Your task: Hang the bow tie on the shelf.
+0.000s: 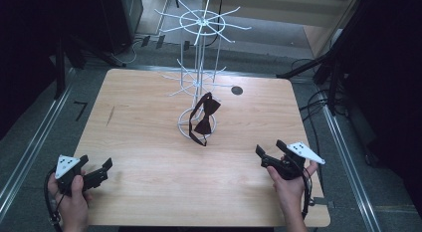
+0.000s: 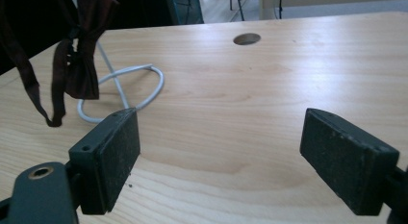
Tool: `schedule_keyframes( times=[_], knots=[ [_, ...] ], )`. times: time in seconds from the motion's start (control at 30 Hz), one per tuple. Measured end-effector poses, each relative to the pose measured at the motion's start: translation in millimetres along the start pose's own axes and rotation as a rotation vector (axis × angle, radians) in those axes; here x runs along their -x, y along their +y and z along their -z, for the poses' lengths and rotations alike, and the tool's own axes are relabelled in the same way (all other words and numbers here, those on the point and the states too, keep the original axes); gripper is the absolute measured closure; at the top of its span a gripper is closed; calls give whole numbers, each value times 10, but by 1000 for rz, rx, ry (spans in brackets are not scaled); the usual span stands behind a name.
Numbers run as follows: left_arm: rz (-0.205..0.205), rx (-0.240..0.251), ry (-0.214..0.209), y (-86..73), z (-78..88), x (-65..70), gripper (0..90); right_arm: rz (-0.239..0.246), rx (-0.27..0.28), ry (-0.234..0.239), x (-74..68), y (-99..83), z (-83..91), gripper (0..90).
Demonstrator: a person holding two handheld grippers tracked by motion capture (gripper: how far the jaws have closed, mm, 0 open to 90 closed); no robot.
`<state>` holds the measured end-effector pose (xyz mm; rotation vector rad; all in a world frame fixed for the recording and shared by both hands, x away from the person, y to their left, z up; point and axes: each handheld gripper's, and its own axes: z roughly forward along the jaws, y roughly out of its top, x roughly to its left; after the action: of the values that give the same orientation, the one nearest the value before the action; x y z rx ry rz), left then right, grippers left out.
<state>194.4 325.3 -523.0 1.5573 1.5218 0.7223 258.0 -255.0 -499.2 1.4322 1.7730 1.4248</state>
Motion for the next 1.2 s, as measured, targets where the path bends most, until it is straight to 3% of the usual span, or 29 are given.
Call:
schedule_keyframes(
  times=[0.27,0.67,1.0,1.2],
  knots=[
    [-1,0,0,0,2,1,135,-29,-30,-74,251,-205,149,141],
    [-3,-2,0,0,2,3,135,-89,-60,-134,583,-429,437,142],
    [-2,-2,1,-1,4,4,134,-90,-81,-201,772,-548,690,142],
    [-4,-3,-1,-2,5,6,135,-49,-101,-241,842,-615,808,142]
  ],
)
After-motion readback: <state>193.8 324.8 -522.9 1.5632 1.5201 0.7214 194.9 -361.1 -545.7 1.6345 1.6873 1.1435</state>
